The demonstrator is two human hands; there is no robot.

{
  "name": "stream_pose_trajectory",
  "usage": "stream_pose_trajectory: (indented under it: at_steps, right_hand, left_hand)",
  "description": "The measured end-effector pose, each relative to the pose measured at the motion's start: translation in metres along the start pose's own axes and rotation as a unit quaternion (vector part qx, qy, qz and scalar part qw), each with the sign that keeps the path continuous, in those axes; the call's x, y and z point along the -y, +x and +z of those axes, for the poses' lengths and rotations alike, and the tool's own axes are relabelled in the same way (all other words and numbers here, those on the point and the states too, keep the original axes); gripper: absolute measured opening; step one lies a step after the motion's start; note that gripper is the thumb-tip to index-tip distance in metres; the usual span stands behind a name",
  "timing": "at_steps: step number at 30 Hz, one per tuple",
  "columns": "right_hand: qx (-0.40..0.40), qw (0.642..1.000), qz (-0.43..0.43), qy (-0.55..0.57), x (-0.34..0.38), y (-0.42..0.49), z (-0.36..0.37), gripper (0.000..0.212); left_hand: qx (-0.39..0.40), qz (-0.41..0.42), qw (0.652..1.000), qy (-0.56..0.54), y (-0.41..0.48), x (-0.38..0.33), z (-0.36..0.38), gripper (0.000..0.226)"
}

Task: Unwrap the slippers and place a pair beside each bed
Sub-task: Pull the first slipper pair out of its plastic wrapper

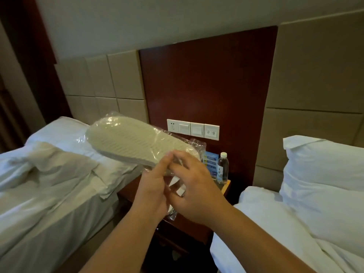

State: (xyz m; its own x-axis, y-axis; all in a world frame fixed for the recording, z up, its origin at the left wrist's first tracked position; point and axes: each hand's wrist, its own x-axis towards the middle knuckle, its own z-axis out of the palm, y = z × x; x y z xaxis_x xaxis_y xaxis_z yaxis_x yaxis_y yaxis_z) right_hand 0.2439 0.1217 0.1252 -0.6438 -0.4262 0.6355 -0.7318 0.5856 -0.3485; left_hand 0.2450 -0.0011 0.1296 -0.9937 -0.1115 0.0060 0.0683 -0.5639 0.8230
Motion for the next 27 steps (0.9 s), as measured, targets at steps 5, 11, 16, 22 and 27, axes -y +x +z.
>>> stream_pose_trajectory:
  at_steps: [5, 11, 16, 22, 27]
  right_hand:
    - [-0.037, 0.990, 0.002, 0.136, 0.007, -0.001, 0.001, 0.057]
    - [-0.175, 0.977, 0.101, 0.069, 0.009, -0.001, -0.002, 0.037]
    - [-0.206, 0.928, 0.201, 0.239, 0.007, -0.003, -0.001, 0.009]
    - [-0.203, 0.757, 0.394, 0.480, -0.006, 0.004, -0.009, 0.012]
    - [-0.163, 0.785, 0.377, 0.463, -0.008, 0.011, -0.014, 0.011]
  left_hand:
    - [-0.030, -0.048, 0.997, -0.057, -0.001, -0.001, -0.011, 0.047]
    - [-0.059, -0.039, 0.994, -0.082, -0.001, 0.000, -0.018, 0.055]
    - [-0.065, -0.014, 0.993, -0.094, 0.000, 0.000, -0.027, 0.050]
    - [-0.084, -0.019, 0.989, -0.117, 0.003, -0.003, -0.037, 0.045]
    - [-0.066, -0.014, 0.993, -0.101, 0.004, -0.001, -0.043, 0.047]
